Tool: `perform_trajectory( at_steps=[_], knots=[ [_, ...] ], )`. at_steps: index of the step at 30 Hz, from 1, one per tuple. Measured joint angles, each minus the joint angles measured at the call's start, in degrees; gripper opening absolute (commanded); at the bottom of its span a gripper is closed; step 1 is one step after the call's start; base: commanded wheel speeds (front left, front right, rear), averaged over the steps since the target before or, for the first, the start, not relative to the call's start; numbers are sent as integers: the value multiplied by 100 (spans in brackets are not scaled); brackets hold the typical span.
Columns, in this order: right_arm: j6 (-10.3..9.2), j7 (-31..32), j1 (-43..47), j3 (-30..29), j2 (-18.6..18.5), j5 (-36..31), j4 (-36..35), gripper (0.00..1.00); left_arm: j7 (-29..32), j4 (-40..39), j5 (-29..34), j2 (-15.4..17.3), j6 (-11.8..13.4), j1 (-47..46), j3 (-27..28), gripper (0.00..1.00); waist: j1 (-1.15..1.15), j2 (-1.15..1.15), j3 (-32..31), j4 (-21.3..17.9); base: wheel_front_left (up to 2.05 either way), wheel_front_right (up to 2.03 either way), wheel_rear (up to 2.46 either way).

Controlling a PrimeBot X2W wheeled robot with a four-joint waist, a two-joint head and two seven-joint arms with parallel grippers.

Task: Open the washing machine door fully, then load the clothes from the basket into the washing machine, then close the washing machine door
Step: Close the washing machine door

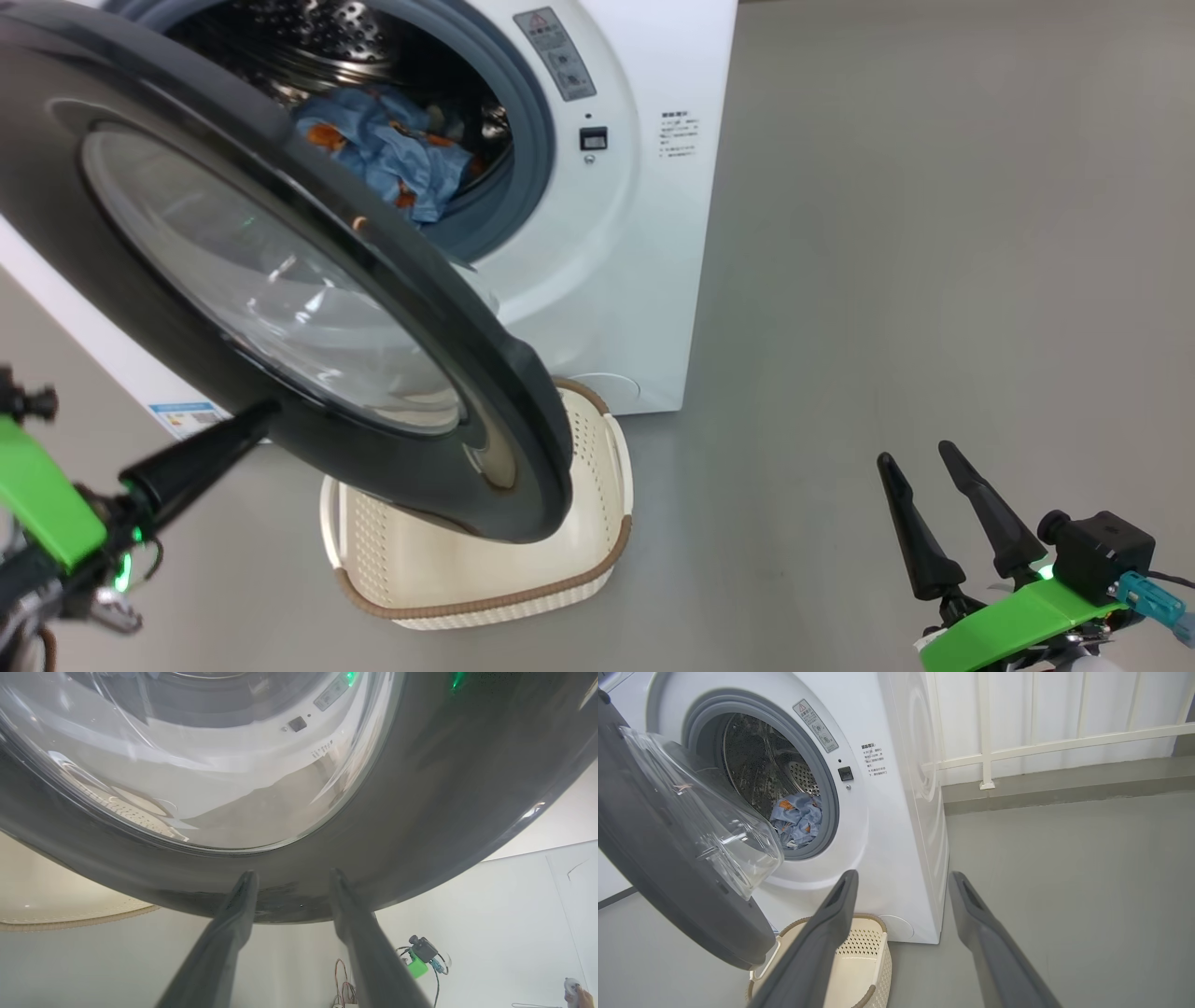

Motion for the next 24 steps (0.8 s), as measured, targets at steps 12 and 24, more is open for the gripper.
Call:
perform_trajectory(
  at_steps=[12, 24],
  knots=[
    [0, 0, 142, 5, -75, 9, 29, 100, -1647, 70, 649, -42, 0, 1083, -260, 100, 0, 0, -207, 104, 0, 0, 0],
    [0, 0, 242, -99, -114, 19, 44, 100, -3651, 102, 914, 42, 0, 1645, -937, 100, 0, 0, -230, 23, 0, 0, 0]
  ],
)
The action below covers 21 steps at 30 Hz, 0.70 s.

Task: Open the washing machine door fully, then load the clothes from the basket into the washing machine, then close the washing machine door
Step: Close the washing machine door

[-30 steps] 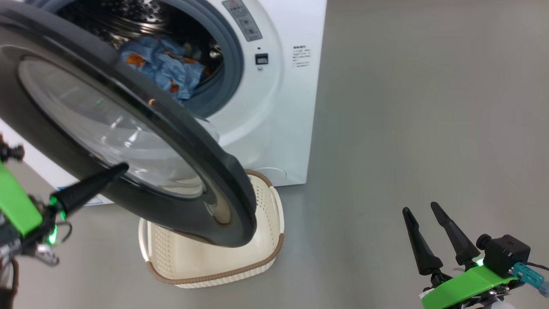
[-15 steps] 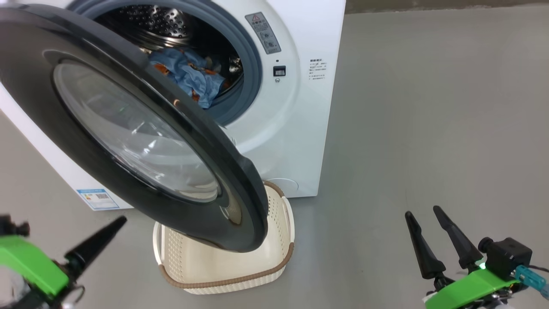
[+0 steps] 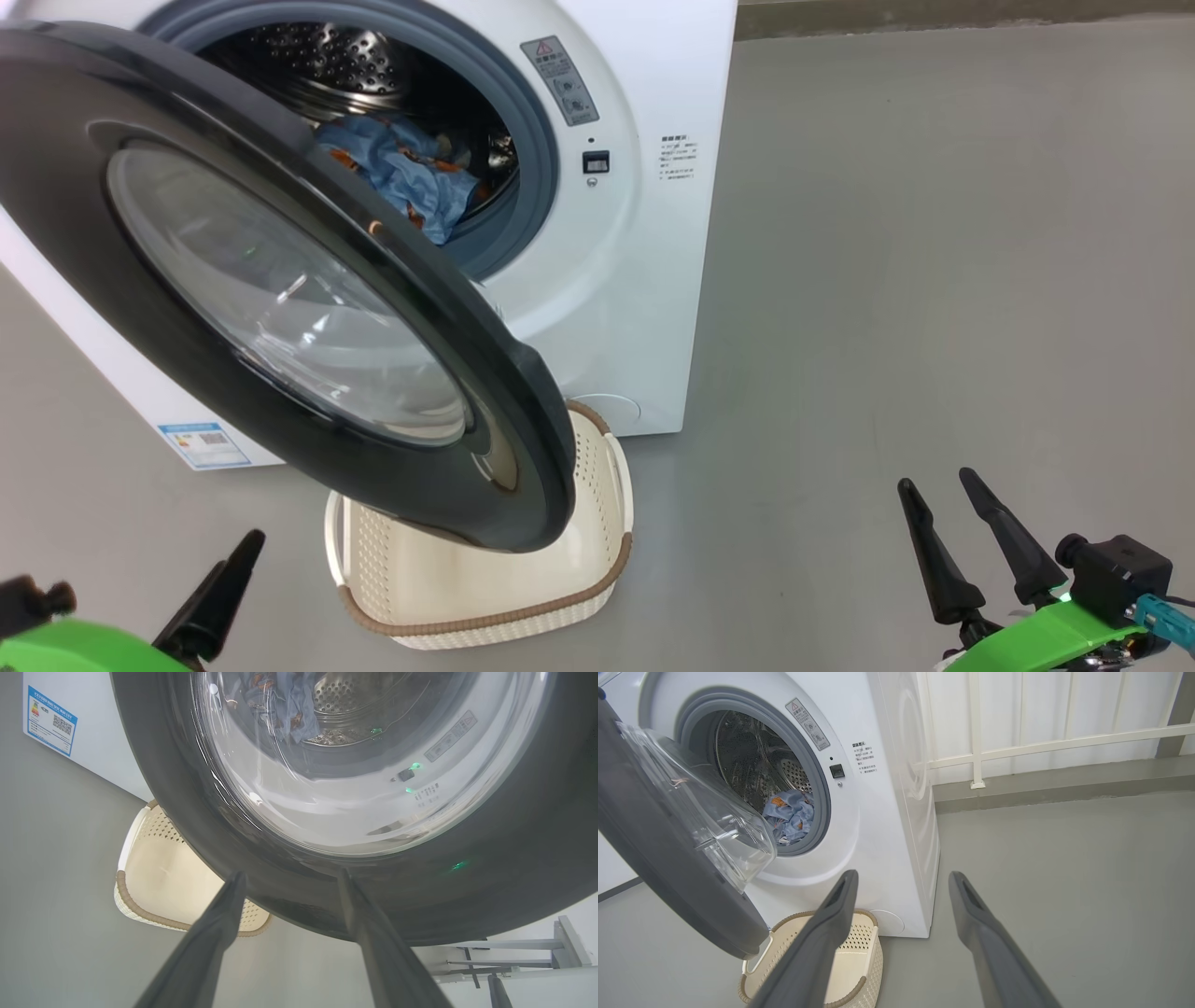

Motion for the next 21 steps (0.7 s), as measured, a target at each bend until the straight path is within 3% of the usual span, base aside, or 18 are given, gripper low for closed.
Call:
perform_trajectory(
  at_steps=[10, 13, 16, 21],
  knots=[
    [0, 0, 119, -44, -5, 5, 52, 100, -2221, 309, 735, 437, -1, 166, -1216, 100, 0, 0, -60, -97, 0, 0, 0],
    [0, -1, 118, -71, -8, 5, 60, 100, -2650, 627, 1137, 544, -1, 159, -1652, 100, 0, 0, -69, -122, 0, 0, 0],
    [0, 0, 118, -104, -9, 5, 66, 100, -2683, 834, 1506, 461, -1, 130, -1567, 100, 0, 0, -72, -134, 0, 0, 0],
    [0, 0, 118, -142, -9, 5, 78, 100, -2689, 849, 2652, 49, -1, 124, -839, 100, 0, 0, -78, -150, 0, 0, 0]
  ],
)
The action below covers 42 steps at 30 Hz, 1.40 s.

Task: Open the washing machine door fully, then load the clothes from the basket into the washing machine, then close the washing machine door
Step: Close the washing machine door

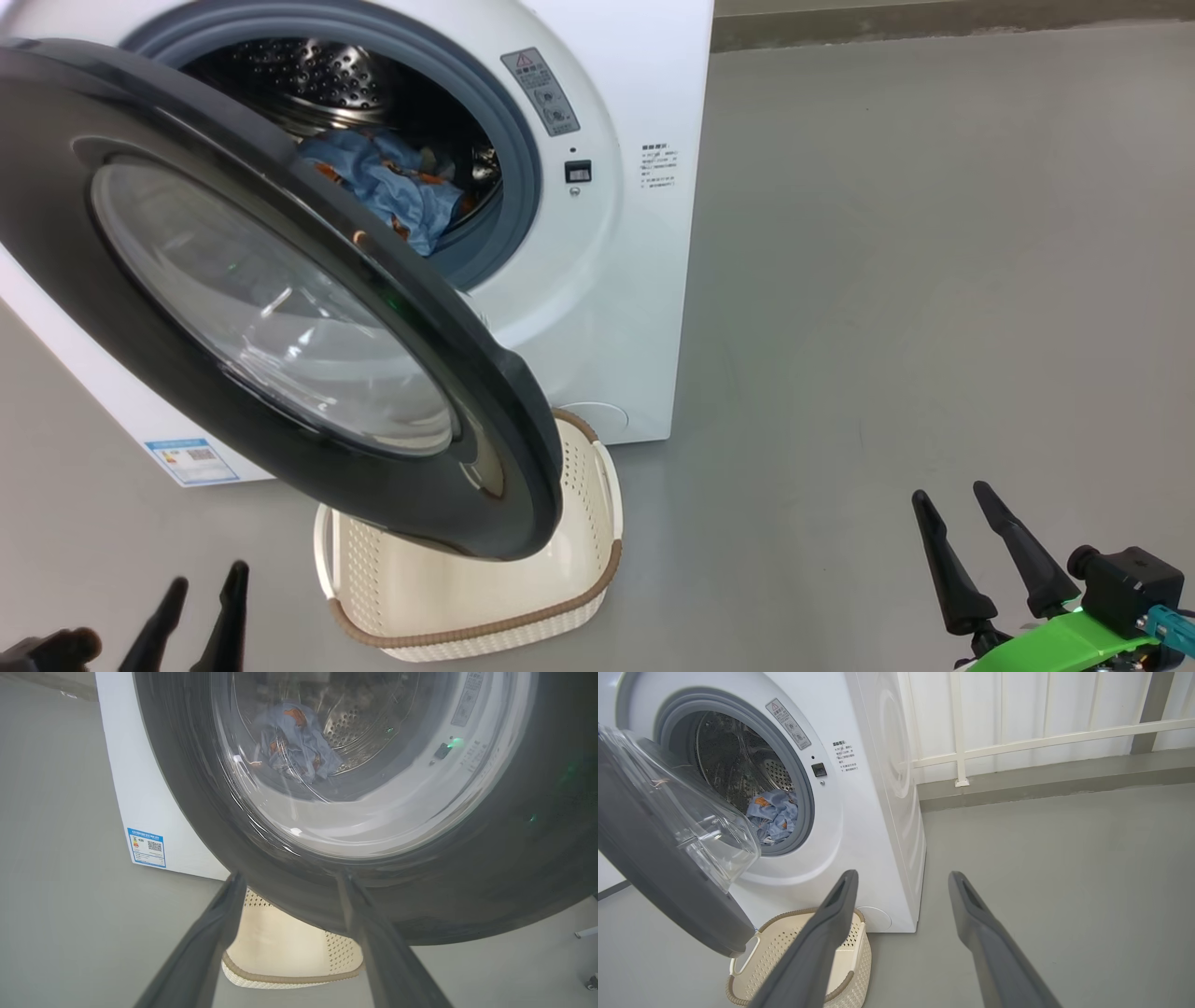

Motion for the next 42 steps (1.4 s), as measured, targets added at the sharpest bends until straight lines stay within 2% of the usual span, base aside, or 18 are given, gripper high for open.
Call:
perform_trajectory(
  at_steps=[5, 11, 22, 37, 38, 39, 41, 42],
  knots=[
    [0, 0, 0, -10, -1, 0, 4, 100, 0, -193, 1069, -344, -1, 41, 532, 100, 0, 0, -14, -14, 0, 0, 0],
    [0, 0, 1, -37, -3, 0, 2, 100, 0, -444, 1774, -634, -7, 105, 866, 100, 0, 0, -23, -21, 0, 0, 0],
    [0, 0, 23, -60, 3, 0, 3, 100, -1, -333, 1918, -809, -7, 188, 918, 100, 0, 0, -35, -20, 0, 0, 0],
    [0, 0, 130, -68, 31, 0, 3, 100, -1, -328, 1987, -846, -7, 220, 862, 100, 0, 0, -35, 59, 0, 0, 0],
    [0, 0, 130, -67, 40, 0, 4, 64, -1, -328, 2009, -848, -7, 220, 860, 100, 0, 0, -38, 70, 0, 0, 0],
    [0, 0, 130, -65, 47, 0, 5, 37, -1, -328, 2027, -851, -7, 220, 853, 100, 0, 0, -41, 82, 0, 0, 0],
    [0, 0, 129, -65, 55, 0, 15, 0, -1, -332, 2028, -875, -7, 220, 849, 100, 0, 0, -46, 114, 0, 0, 0],
    [0, 0, 128, -68, 63, 1, 19, 0, -1, -335, 2034, -886, -7, 221, 834, 100, 0, 0, -48, 134, 0, 0, 0]
  ],
)
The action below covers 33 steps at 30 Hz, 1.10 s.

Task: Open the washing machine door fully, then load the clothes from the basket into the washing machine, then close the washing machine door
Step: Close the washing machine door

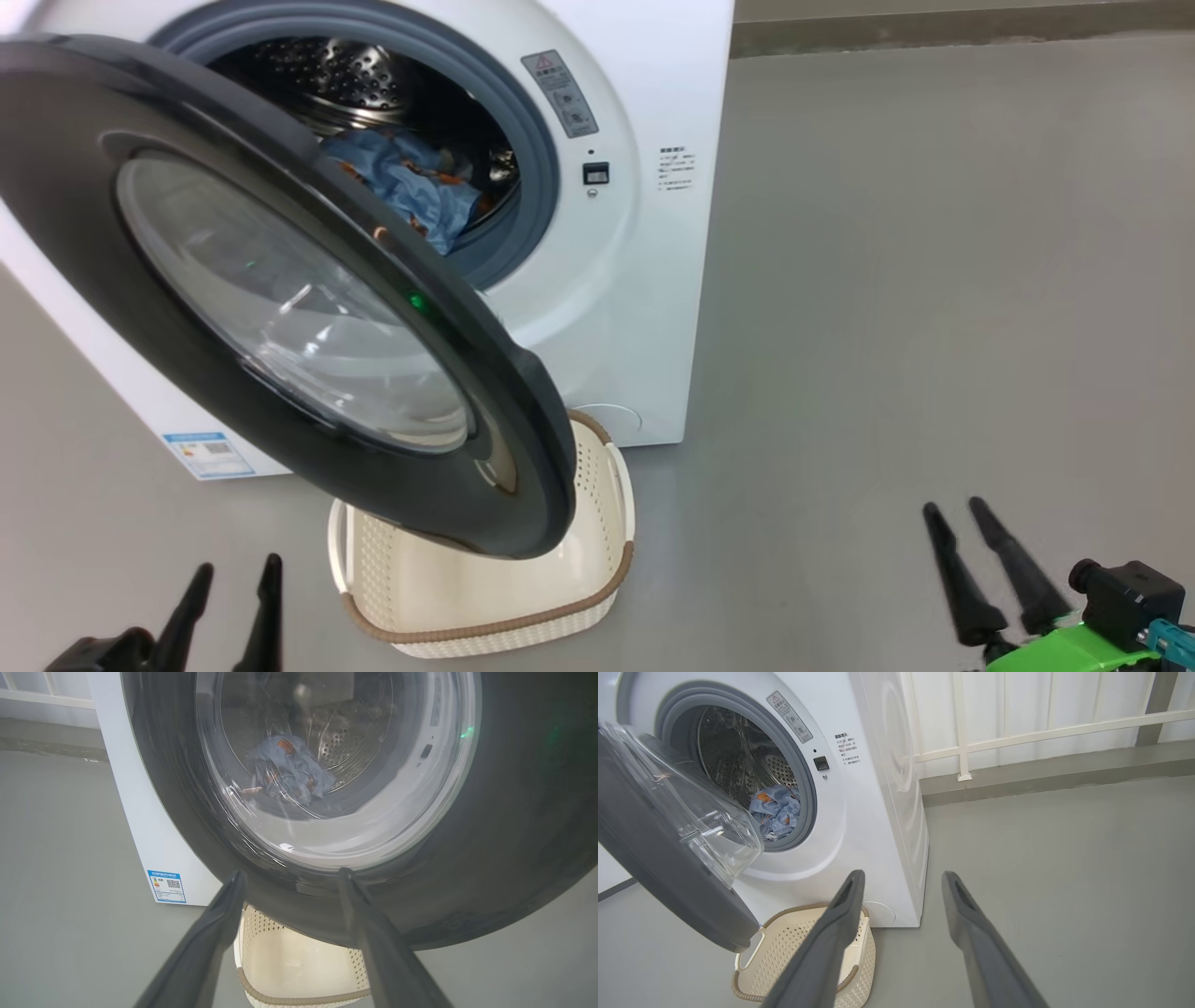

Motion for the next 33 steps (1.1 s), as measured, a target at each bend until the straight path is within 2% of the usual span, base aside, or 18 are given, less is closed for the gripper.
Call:
perform_trajectory(
  at_steps=[9, 22, 28, 33],
  knots=[
    [0, 0, -458, 153, 121, 45, -83, 0, 0, -52, 68, -80, 0, 8, -47, 100, 0, 0, -20, 256, 0, 0, 0],
    [0, -1, -1563, 628, 221, 300, -1071, 0, -1, -237, 130, -211, 0, 49, -101, 100, 0, 0, -70, 684, 0, 0, 0],
    [0, -2, -1708, 1240, 279, 355, -1742, 0, -32, -305, 172, -252, 0, 54, -101, 100, 0, 0, -107, 890, 0, 0, 0],
    [0, -3, -1706, 1861, 294, 504, -1974, 0, -38, -346, 178, -269, 0, 66, -98, 100, 0, 0, -136, 997, 0, 0, 0]
  ],
)
